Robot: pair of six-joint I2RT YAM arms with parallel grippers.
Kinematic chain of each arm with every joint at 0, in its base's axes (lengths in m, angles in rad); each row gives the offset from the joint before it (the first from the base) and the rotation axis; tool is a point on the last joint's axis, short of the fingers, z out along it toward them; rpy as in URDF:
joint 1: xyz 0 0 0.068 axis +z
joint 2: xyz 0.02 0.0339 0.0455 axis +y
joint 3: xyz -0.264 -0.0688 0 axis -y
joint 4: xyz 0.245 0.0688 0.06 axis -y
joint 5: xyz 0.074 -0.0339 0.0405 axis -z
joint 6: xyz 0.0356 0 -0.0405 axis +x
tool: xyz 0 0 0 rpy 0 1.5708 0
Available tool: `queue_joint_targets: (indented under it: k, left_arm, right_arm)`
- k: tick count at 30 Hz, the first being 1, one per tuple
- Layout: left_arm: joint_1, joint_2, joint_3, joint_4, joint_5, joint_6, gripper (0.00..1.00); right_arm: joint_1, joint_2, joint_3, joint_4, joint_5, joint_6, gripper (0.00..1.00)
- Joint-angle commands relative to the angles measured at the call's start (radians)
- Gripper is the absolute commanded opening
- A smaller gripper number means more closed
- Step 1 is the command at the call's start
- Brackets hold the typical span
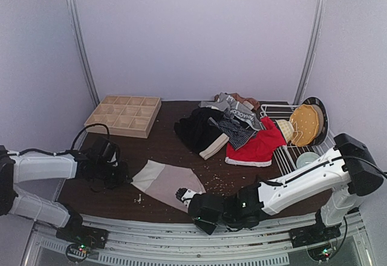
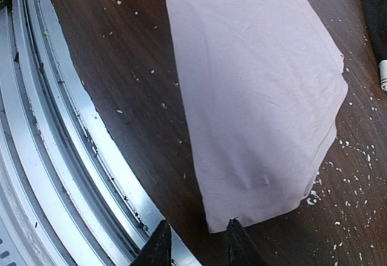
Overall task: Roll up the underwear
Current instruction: Pick up the underwear from the center of the board.
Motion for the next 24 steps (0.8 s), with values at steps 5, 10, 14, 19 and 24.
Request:
queue_joint_targets:
  k: [5, 10, 14, 19, 24]
  left_arm:
    - [0.001, -0.021, 0.009, -0.054, -0.018, 0.025, 0.00]
    - [0.002, -0.033, 0.012, -0.060, -0.020, 0.028, 0.00]
    - [0.001, -0.036, 0.016, -0.064, -0.019, 0.032, 0.00]
    - [0.002, -0.032, 0.021, -0.065, -0.021, 0.036, 0.00]
    - [0.002, -0.031, 0.021, -0.066, -0.025, 0.039, 0.00]
  right_arm:
    - [0.016, 0.112, 0.071, -0.024, 0.032, -0.051, 0.32]
    - [0.012, 0.152, 0.094, -0.064, 0.085, -0.056, 0.32]
    - [0.012, 0.123, 0.072, -0.041, 0.096, -0.061, 0.32]
    - [0.012, 0.086, 0.054, -0.015, 0.097, -0.094, 0.33]
    - [0.006, 0.051, 0.031, 0.042, 0.034, -0.139, 0.35]
